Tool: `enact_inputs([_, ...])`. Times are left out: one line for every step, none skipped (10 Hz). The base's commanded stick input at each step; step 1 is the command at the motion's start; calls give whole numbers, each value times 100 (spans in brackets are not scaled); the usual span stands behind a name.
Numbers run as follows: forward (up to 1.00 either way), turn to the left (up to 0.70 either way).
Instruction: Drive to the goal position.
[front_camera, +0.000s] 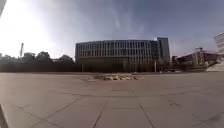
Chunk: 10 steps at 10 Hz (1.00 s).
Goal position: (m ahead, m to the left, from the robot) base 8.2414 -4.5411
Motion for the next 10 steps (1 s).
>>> enact_inputs([70, 0])
enact_inputs([70, 0])
enact_inputs([70, 0])
enact_inputs([70, 0])
enact_inputs([70, 0])
enact_inputs([70, 0])
enact_inputs([70, 0])
enact_inputs([70, 0])
enact_inputs([70, 0])
enact_inputs([70, 0])
